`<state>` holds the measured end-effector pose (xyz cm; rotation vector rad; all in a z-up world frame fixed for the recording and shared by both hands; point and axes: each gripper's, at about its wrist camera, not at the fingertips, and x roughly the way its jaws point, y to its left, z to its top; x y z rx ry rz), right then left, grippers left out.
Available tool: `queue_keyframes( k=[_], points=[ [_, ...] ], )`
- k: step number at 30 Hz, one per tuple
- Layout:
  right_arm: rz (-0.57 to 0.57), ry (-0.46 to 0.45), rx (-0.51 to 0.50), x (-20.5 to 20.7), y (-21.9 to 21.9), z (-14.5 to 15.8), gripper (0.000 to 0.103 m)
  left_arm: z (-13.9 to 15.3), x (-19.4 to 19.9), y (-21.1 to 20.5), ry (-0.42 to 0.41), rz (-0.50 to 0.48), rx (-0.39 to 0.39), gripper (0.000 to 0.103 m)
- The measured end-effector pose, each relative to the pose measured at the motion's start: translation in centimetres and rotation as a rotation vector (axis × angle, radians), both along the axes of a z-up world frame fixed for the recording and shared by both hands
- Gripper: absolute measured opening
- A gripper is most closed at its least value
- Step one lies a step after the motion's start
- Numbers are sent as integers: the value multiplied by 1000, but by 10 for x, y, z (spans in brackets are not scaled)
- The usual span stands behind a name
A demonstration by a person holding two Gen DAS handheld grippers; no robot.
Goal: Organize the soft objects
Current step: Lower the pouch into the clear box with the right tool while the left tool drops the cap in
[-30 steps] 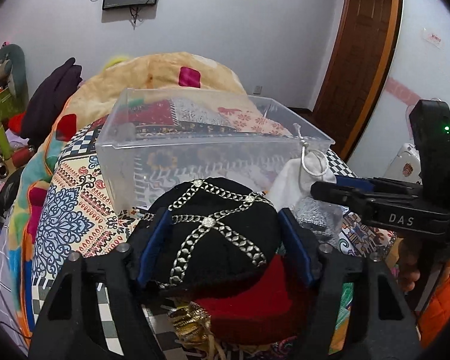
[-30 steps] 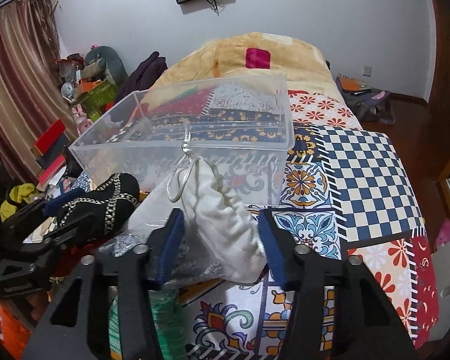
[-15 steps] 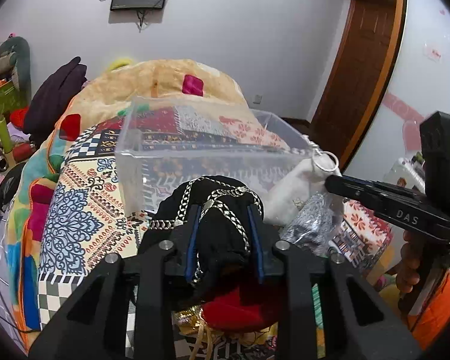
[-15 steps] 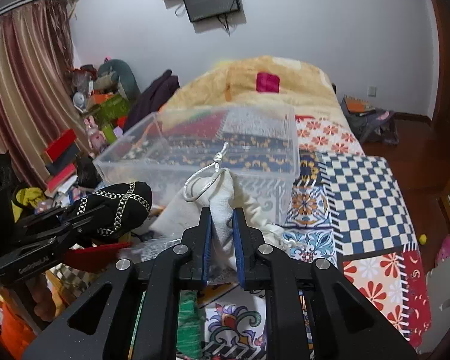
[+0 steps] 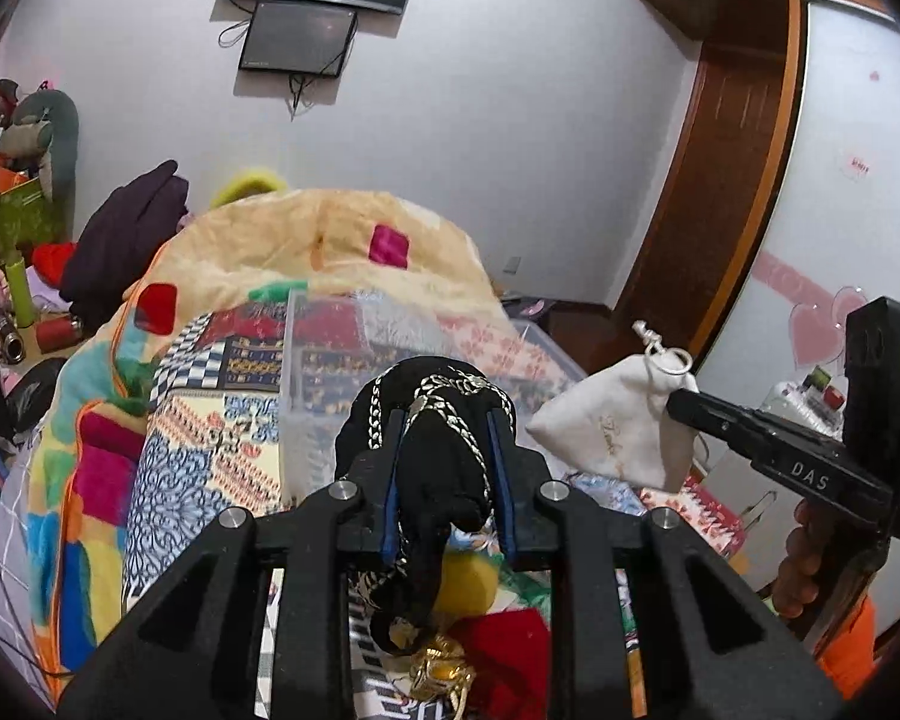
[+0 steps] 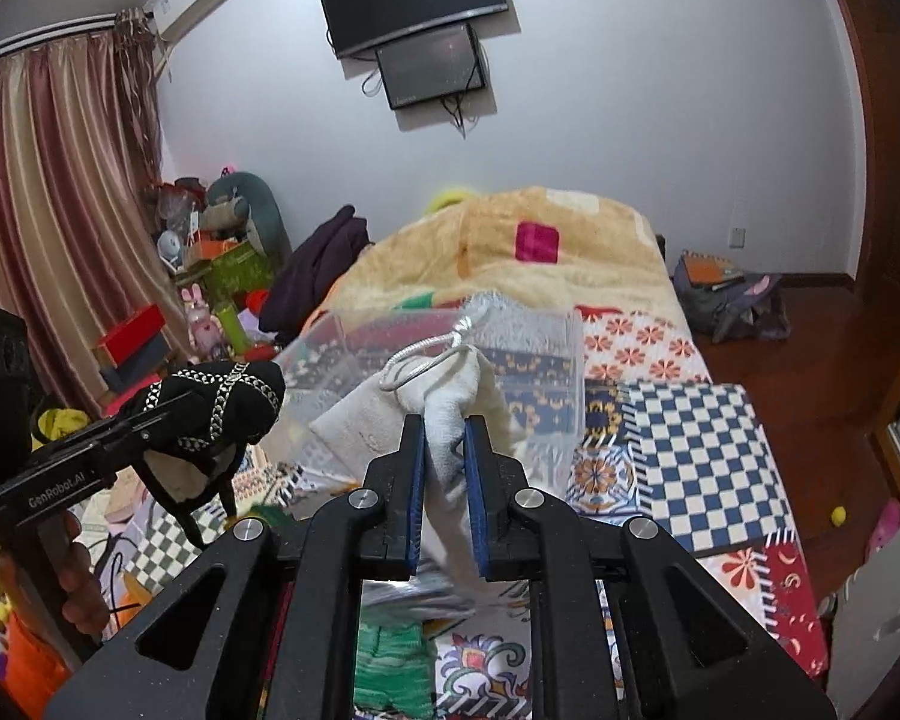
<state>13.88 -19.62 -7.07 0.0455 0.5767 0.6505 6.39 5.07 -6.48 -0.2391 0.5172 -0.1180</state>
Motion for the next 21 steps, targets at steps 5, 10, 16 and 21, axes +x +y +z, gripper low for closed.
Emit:
queue_keyframes(
  k=[5, 10, 16, 21],
  points=[
    [-12, -36, -5, 2, 4, 11, 12, 12, 11, 1, -26, 21, 19, 24],
    [-20, -36, -2, 10, 7, 11, 12, 10, 28, 1, 0, 14, 24, 24],
    [-38, -64, -3, 21, 15, 20, 12, 26, 46, 0, -36, 19, 46, 24],
    [-51, -78, -13, 38, 26, 26, 12, 30, 71, -3, -37, 41, 90, 24]
  ],
)
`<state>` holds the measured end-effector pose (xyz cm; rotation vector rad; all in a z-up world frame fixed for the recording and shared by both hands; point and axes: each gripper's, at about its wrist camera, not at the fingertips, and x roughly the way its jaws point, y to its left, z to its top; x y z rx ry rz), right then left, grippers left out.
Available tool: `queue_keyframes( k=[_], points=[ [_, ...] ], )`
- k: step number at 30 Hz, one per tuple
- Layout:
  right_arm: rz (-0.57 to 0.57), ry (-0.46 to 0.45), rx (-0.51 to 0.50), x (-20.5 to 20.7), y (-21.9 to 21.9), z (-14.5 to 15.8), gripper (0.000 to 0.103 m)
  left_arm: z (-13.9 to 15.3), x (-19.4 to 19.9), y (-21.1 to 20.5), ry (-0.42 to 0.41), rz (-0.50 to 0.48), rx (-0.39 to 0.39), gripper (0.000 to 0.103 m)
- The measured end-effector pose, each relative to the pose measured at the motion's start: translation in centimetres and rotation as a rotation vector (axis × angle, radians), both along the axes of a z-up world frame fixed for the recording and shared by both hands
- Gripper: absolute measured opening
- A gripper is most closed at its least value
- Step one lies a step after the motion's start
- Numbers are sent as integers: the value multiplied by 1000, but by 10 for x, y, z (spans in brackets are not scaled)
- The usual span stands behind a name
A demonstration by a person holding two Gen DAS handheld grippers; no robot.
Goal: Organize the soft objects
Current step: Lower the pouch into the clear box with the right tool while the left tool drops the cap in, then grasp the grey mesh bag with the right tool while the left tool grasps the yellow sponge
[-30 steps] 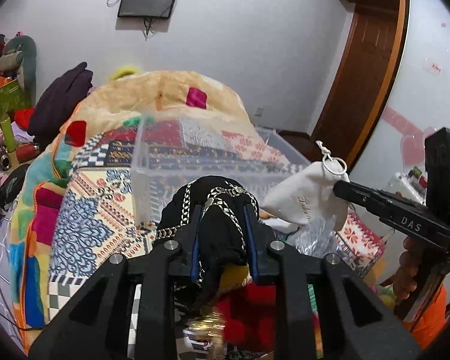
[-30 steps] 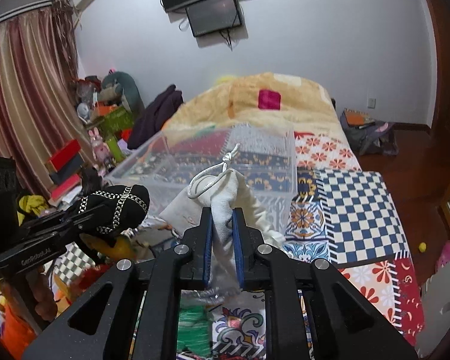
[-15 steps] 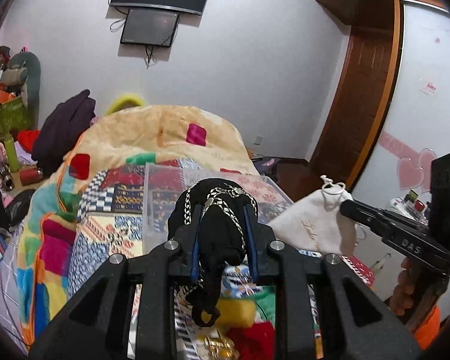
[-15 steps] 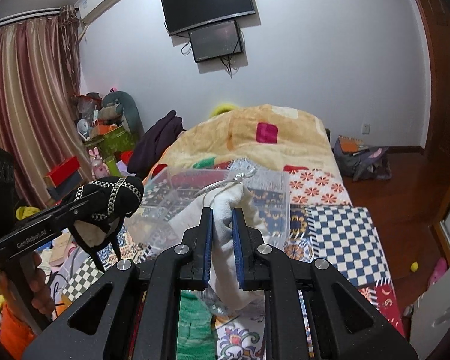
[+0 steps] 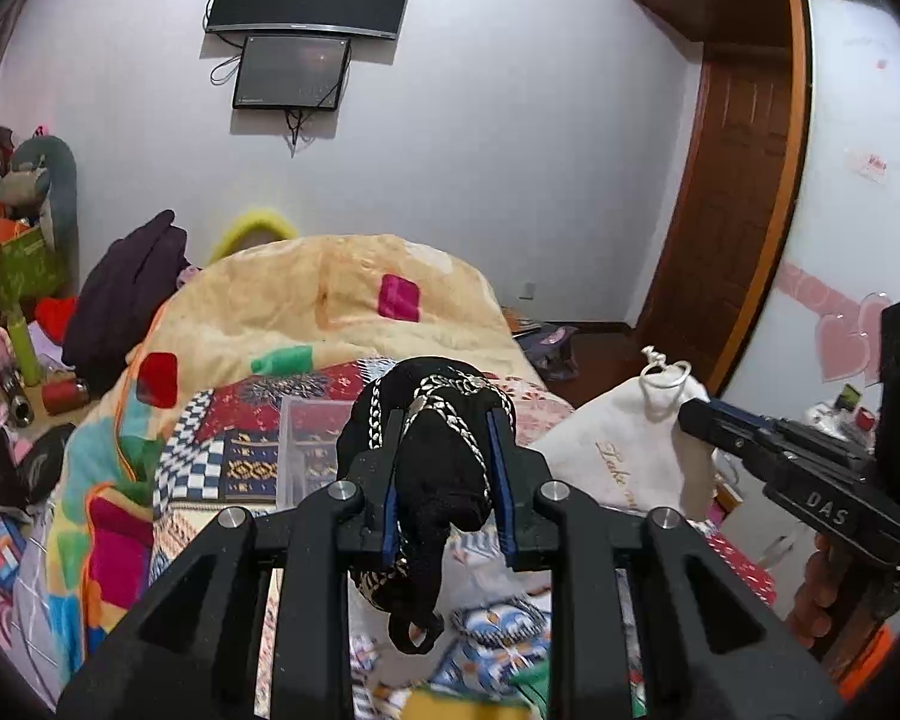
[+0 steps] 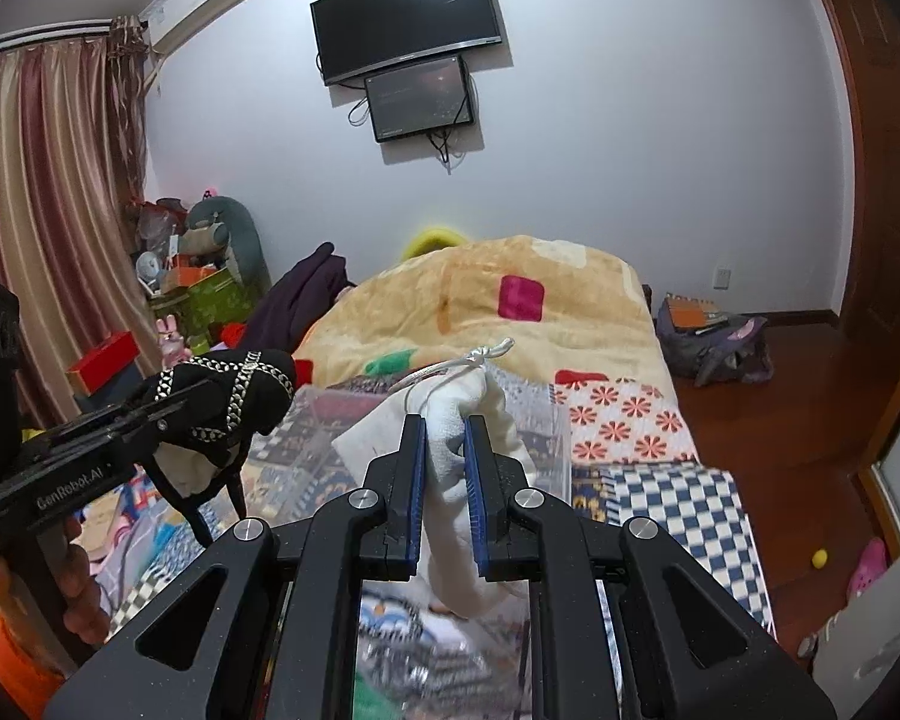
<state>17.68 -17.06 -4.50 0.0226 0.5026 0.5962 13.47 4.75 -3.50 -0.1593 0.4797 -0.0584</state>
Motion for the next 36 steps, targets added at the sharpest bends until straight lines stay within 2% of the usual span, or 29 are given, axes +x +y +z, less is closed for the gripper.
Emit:
queue_keyframes(
  k=[6, 17, 22, 26, 28, 29, 32, 36],
  points=[
    [-2, 32, -53, 21, 15, -11, 12, -20, 39, 3, 67, 32, 17, 24],
    [16, 178, -158, 52, 37, -53, 12, -64, 80, 6, 255, 18, 26, 25],
    [20, 219, -204, 57, 44, -61, 12, -74, 85, 3, 296, 16, 41, 34],
    [21, 240, -231, 58, 45, -63, 13, -72, 81, 1, 283, 19, 70, 52],
    [26, 246, -226, 56, 43, -61, 17, -68, 76, -1, 263, 23, 86, 62],
    [26, 243, -224, 55, 42, -59, 24, -65, 73, -2, 254, 22, 90, 68],
    [16, 215, -211, 50, 36, -51, 44, -56, 64, -3, 232, 13, 92, 72],
    [2, 166, -182, 39, 25, -35, 58, -42, 49, -1, 193, 12, 74, 83]
  ],
)
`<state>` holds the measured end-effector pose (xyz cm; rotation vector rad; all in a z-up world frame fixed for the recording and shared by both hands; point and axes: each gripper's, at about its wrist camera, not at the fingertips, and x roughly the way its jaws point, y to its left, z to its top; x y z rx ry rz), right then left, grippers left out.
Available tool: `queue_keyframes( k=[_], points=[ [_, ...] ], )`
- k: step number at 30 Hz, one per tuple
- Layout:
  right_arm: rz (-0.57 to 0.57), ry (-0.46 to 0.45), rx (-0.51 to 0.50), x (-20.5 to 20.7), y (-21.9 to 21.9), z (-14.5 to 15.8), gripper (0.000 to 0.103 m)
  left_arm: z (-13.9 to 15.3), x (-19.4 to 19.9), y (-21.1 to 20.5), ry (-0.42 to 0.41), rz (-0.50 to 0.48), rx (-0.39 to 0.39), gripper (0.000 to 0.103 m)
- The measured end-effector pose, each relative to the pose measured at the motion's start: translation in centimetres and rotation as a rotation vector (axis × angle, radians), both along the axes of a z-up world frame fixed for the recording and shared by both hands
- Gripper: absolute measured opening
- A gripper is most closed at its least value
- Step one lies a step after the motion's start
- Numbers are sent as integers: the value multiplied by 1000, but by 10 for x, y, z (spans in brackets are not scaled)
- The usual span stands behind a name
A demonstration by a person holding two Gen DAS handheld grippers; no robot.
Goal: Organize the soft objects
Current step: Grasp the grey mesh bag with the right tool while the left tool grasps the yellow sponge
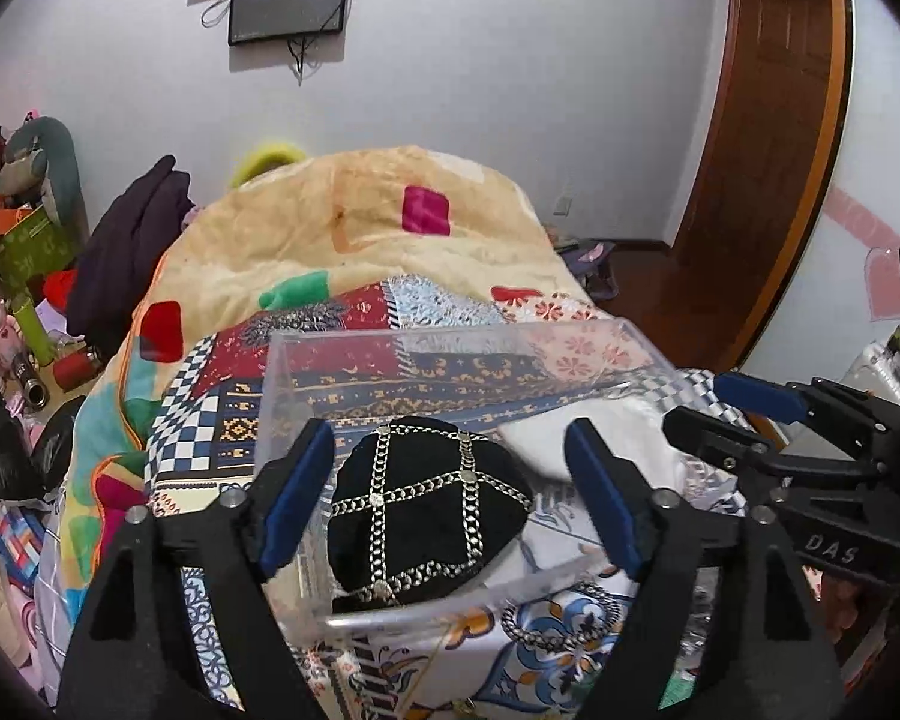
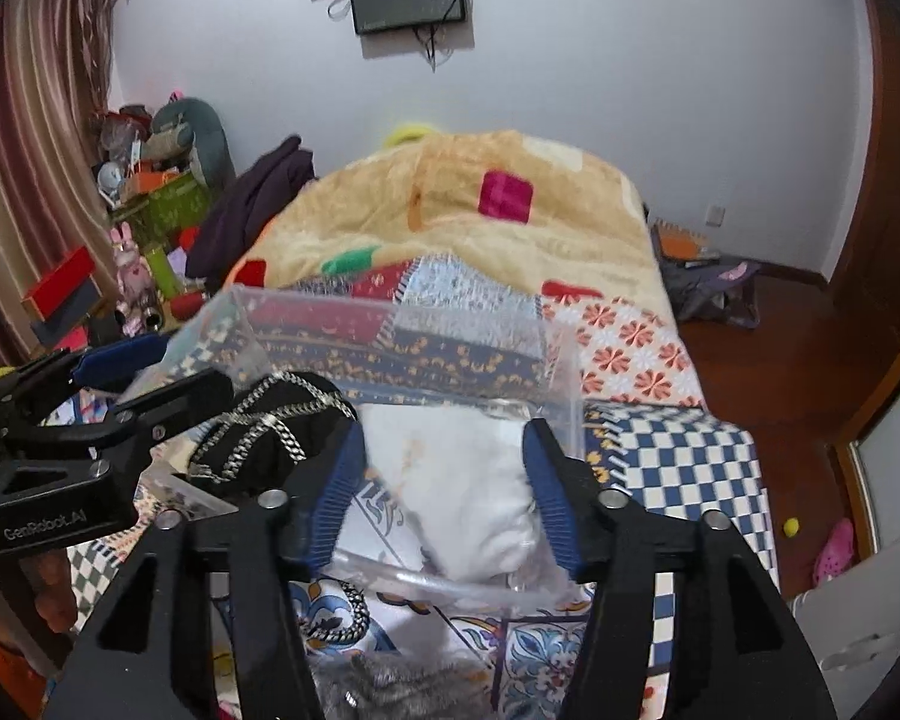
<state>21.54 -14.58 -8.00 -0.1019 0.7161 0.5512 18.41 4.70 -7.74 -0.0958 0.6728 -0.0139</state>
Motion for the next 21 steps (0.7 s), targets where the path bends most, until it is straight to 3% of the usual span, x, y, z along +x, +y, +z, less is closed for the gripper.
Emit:
queue_keyframes(
  k=[6, 11, 21],
  points=[
    [-10, -83, 43, -23, -16, 25, 77, 20, -28, 1, -63, -12, 2, 92],
    [9, -119, 41, -46, -24, 32, 80, 28, -56, -2, -92, -31, 0, 98],
    [25, -24, 9, -65, -31, -10, 82, -2, -89, -25, -45, -85, 55, 99]
  ],
)
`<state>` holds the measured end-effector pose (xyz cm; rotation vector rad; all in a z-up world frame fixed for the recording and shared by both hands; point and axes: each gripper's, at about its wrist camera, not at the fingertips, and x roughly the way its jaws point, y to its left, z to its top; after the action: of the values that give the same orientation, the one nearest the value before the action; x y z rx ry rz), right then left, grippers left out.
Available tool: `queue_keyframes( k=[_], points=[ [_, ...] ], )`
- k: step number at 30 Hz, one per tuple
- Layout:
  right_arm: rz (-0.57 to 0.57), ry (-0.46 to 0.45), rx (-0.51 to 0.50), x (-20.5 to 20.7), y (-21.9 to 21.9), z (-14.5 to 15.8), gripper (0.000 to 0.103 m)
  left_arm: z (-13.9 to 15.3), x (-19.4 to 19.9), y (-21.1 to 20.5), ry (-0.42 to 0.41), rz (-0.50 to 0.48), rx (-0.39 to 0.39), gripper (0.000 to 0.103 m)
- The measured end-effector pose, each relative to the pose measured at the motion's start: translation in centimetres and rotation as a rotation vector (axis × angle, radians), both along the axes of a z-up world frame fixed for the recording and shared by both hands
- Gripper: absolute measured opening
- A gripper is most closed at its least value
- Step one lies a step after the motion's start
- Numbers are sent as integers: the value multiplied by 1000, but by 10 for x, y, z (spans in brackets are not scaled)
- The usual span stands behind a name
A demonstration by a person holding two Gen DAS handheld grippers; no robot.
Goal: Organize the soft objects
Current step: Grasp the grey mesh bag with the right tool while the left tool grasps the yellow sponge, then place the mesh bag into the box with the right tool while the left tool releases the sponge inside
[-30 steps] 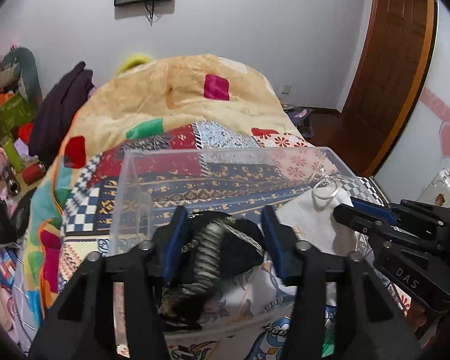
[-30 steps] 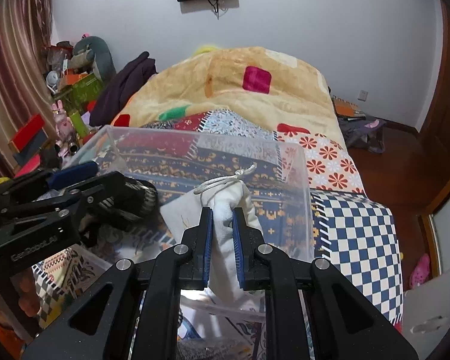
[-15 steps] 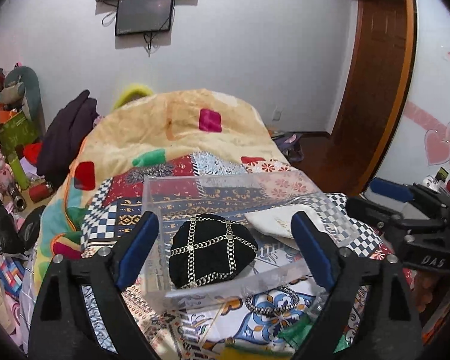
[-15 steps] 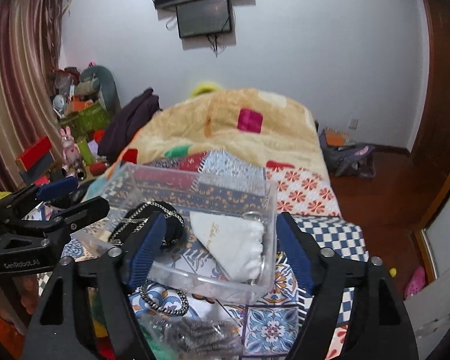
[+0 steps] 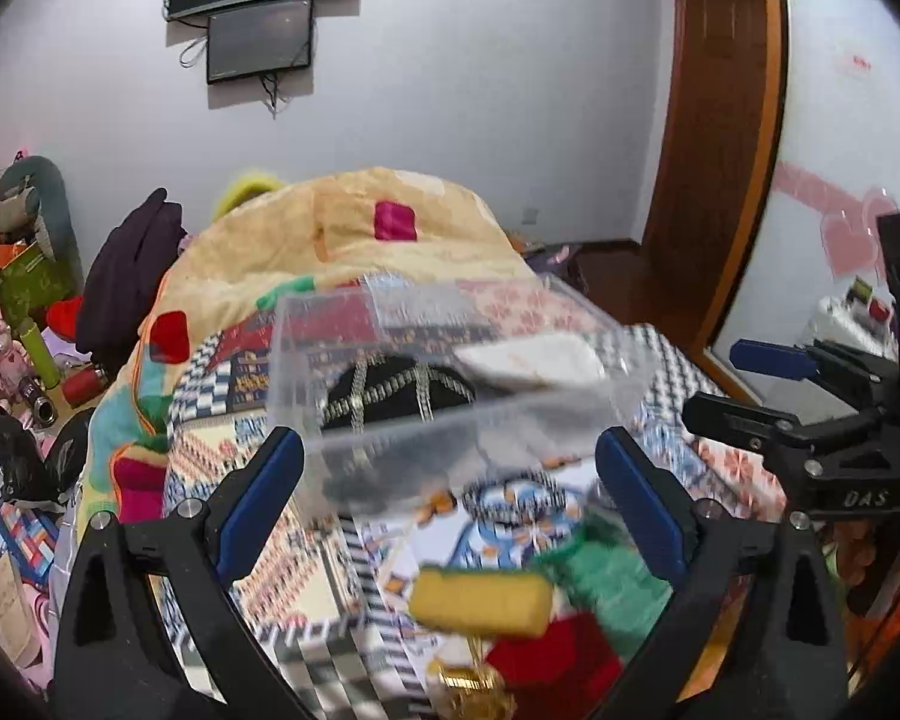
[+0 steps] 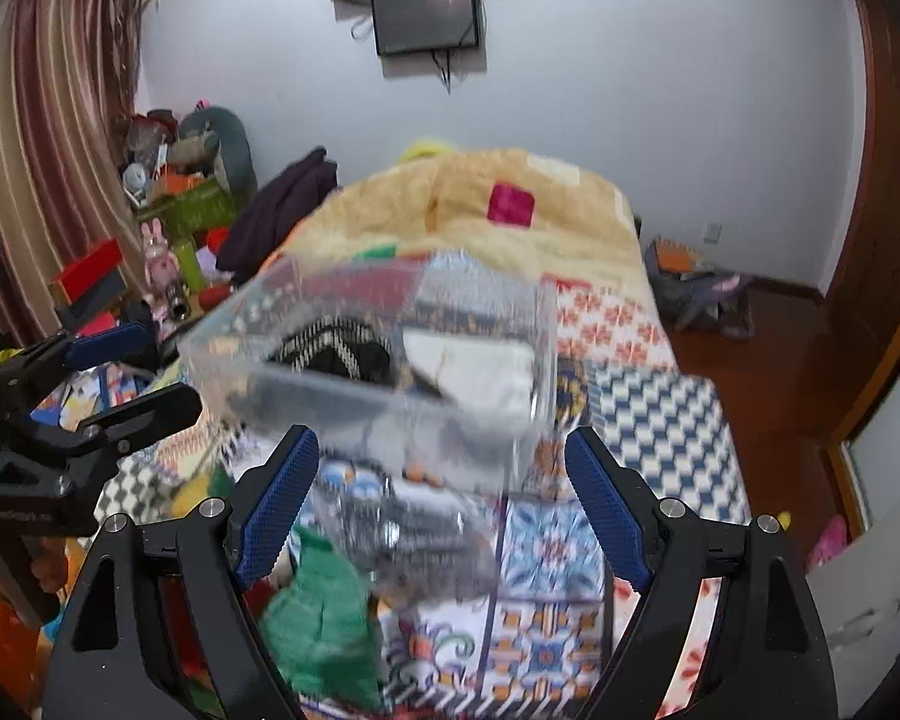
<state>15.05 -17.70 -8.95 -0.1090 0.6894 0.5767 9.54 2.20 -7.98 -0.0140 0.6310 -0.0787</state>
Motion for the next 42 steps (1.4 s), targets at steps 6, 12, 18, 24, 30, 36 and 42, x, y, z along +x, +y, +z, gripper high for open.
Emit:
queue_keyframes(
  k=[6, 12, 18, 24, 30, 36, 42],
  points=[
    [9, 100, 5, 1, -5, -28, 82, -35, -7, -3, 87, -11, -42, 99],
    [41, 156, -17, -1, 3, -52, 82, -60, -9, 6, 145, 17, -84, 99],
    [49, 188, 1, 2, 2, -61, 73, -69, -13, 11, 147, 18, -106, 99],
    [85, 181, -2, -2, 6, -61, 51, -75, -12, 11, 159, -15, -123, 73],
    [93, 167, 2, -3, 6, -60, 32, -76, -10, 13, 164, -12, -146, 63],
    [83, 140, 17, -6, 3, -50, 26, -59, -16, 17, 114, 2, -137, 63],
    [69, 86, 36, -10, 1, -32, 24, -37, -22, 20, 50, 17, -120, 63]
  ],
)
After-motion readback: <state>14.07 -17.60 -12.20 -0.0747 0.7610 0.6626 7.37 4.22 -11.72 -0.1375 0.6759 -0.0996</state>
